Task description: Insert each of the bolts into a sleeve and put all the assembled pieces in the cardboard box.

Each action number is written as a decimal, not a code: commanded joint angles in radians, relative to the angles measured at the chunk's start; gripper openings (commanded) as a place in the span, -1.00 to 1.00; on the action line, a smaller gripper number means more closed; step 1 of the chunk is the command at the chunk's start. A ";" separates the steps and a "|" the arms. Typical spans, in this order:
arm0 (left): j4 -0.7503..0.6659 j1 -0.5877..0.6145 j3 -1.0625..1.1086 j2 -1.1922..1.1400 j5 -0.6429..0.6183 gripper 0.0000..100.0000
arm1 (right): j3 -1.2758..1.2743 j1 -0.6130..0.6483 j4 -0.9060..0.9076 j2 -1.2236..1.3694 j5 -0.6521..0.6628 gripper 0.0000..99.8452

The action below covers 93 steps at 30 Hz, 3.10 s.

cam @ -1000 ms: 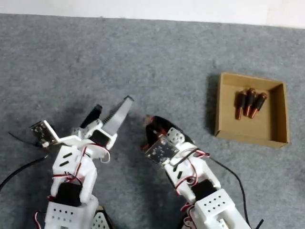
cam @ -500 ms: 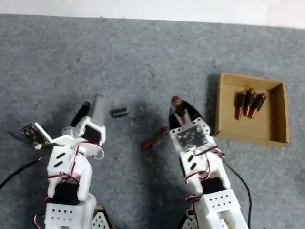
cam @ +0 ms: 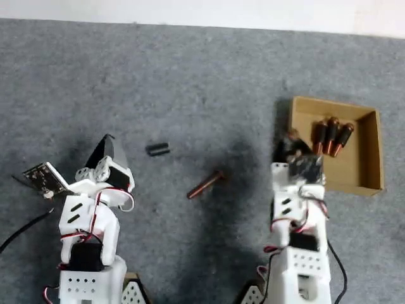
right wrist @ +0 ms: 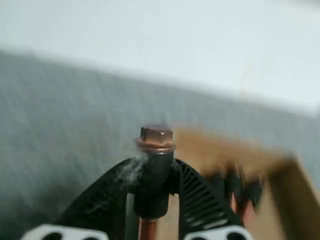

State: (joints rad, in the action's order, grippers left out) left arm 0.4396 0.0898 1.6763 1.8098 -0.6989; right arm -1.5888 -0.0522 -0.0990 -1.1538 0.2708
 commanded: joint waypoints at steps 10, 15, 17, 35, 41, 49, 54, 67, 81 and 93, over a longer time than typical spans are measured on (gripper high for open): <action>0.029 0.013 0.019 0.013 0.012 -0.98 | 1.046 -0.136 0.437 0.946 -0.011 -0.99; 0.029 0.013 0.019 0.012 0.012 -0.98 | 1.385 -0.136 0.750 1.237 -0.014 -0.98; 0.029 0.013 0.019 0.012 0.012 -0.98 | 1.497 -0.136 0.851 1.323 -0.015 -0.93; 0.031 0.013 0.019 0.012 0.012 -0.97 | 1.661 -0.070 1.072 1.302 -0.048 -0.50; 0.031 0.021 0.019 0.013 0.012 -0.97 | 1.454 0.134 1.070 1.092 -0.046 -0.50; 0.028 0.286 -0.015 0.018 0.011 -0.97 | 1.264 0.522 1.064 0.929 0.028 -0.50; 0.028 0.404 -0.035 0.018 0.006 -0.98 | 1.262 0.699 1.064 0.920 0.110 -0.50; -0.008 0.418 0.005 0.018 0.011 -0.97 | 1.446 0.837 0.989 1.283 0.236 -0.50; -0.009 0.414 0.005 0.018 0.011 -0.97 | 2.037 0.860 1.242 1.830 0.325 -0.50; -0.008 0.412 0.005 0.018 0.011 -0.97 | 2.262 0.849 1.349 2.043 0.327 -1.00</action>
State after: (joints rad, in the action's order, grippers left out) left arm 0.4534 0.5010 1.6747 1.8098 -0.6989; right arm 0.6406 0.8009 1.2467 0.8592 0.5854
